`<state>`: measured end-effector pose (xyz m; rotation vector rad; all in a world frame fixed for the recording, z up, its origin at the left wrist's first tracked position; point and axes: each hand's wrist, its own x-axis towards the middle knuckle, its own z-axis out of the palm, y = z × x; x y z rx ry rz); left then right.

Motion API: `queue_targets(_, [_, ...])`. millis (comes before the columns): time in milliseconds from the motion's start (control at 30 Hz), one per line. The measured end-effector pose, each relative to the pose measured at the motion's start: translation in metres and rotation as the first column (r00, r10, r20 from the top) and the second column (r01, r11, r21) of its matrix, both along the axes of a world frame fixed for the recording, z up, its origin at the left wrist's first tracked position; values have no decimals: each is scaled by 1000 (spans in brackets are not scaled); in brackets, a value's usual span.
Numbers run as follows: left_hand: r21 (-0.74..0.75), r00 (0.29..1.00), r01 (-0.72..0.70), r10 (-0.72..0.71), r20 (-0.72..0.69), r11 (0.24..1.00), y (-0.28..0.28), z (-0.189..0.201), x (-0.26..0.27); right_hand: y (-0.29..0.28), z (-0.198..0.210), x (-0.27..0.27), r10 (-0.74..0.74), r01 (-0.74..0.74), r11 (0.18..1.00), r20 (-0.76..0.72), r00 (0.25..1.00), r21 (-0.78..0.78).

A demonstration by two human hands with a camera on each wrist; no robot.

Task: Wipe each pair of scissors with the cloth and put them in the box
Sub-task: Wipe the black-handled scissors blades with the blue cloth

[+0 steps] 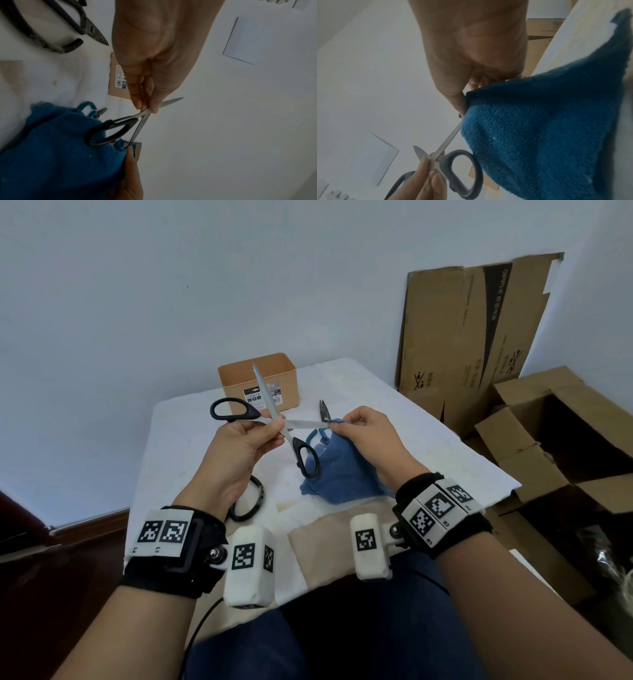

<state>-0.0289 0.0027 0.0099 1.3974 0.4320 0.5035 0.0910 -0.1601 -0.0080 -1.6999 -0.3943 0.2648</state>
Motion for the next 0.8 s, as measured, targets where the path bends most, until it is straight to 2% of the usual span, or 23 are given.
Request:
queue_targets(233, [-45, 999, -25, 27, 45, 999, 1, 6, -2, -9, -6, 13, -105, 106, 987, 18, 994, -124])
queue_targets(300, [53, 996, -77, 74, 47, 996, 4, 13, -1, -10, -5, 12, -85, 84, 989, 1, 996, -121])
queue_targets(367, [267, 993, -114, 113, 19, 957, 5, 18, 1, -9, 0, 7, -46, 46, 998, 1, 999, -46])
queue_targets(400, [409, 990, -128, 141, -2, 903, 5, 20, 2, -10, 4, 4, -28, 28, 1000, 13, 1000, -5])
queue_targets(433, [557, 983, -146, 184, -13, 818, 4, 23, 3, -11, 8, 0, -9, 9, 1000, 13, 1000, 27])
queue_targets(500, [804, 961, -185, 275, 29, 565, 2, 27, 5, -12, 17, -7, 72, -70, 994, -24, 997, 85])
queue_targets(567, [920, 965, -201, 231, 126, 338, 3, 28, 10, -11, 23, -12, 175, -168, 981, -63, 983, 97])
queue_targets(633, [985, 984, -136, 133, 121, 110, 7, 23, 16, -9, 26, -19, 276, -264, 958, -118, 954, 111])
queue_targets(667, [995, 989, -93, 118, 89, 29, 9, 20, 19, -8, 29, -22, 310, -294, 948, -147, 939, 121])
queue_targets(700, [998, 992, -53, 114, 55, -20, 10, 18, 21, -6, 30, -24, 325, -311, 945, -157, 933, 105])
queue_targets(800, [993, 991, -33, 123, 47, -112, 9, 15, 26, 1, 31, -26, 333, -331, 943, -87, 939, 36])
